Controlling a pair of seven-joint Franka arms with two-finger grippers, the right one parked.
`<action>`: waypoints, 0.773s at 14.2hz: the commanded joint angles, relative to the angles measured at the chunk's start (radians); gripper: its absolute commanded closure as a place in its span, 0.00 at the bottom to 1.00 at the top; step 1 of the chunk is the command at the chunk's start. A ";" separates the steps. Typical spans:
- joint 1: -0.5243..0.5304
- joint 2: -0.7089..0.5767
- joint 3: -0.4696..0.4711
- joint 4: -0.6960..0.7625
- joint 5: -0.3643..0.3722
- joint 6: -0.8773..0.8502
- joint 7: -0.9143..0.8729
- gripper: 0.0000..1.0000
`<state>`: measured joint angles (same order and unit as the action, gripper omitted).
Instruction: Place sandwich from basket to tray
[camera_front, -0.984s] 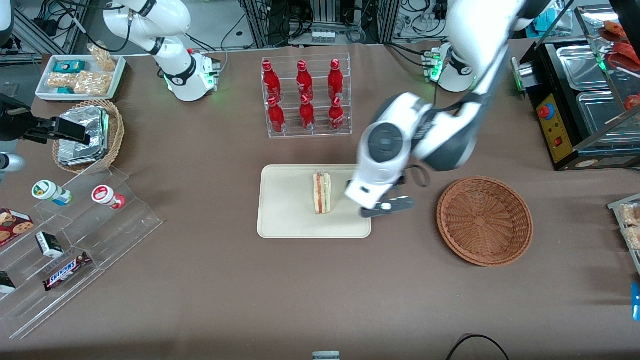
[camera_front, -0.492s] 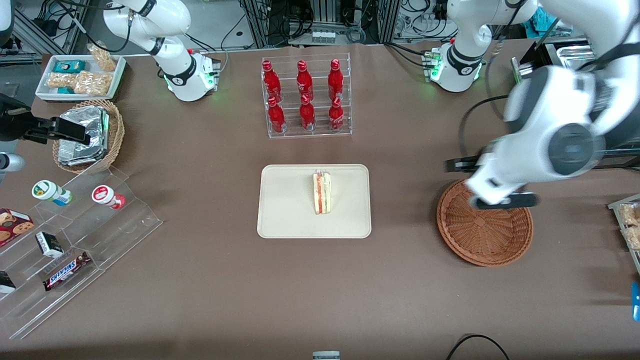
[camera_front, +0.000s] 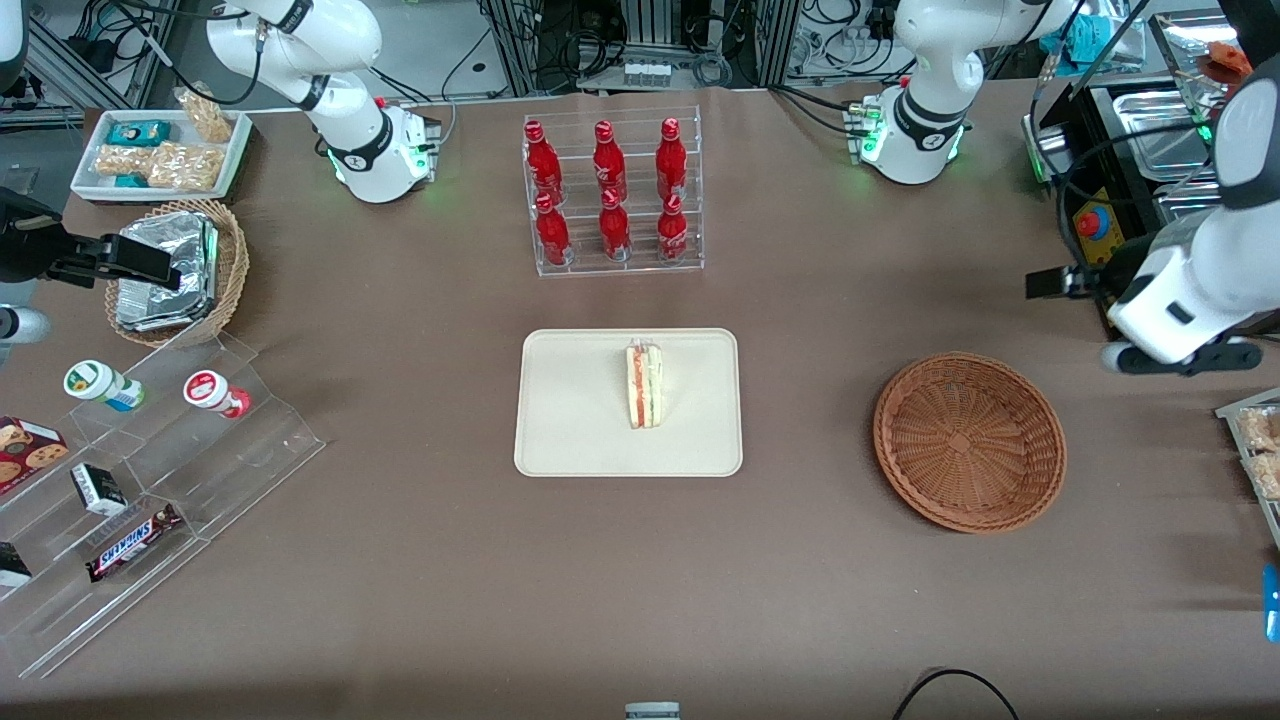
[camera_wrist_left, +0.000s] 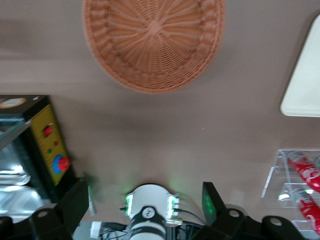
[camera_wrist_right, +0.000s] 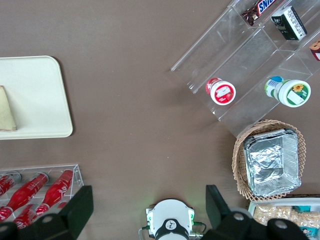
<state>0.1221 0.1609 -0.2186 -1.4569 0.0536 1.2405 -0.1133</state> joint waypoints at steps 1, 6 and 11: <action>-0.010 -0.090 -0.016 -0.036 0.031 -0.041 -0.017 0.00; -0.010 -0.170 -0.019 -0.088 0.019 -0.030 -0.126 0.00; -0.009 -0.152 -0.016 -0.021 -0.032 -0.038 -0.173 0.00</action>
<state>0.1144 0.0093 -0.2372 -1.5126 0.0522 1.2047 -0.2445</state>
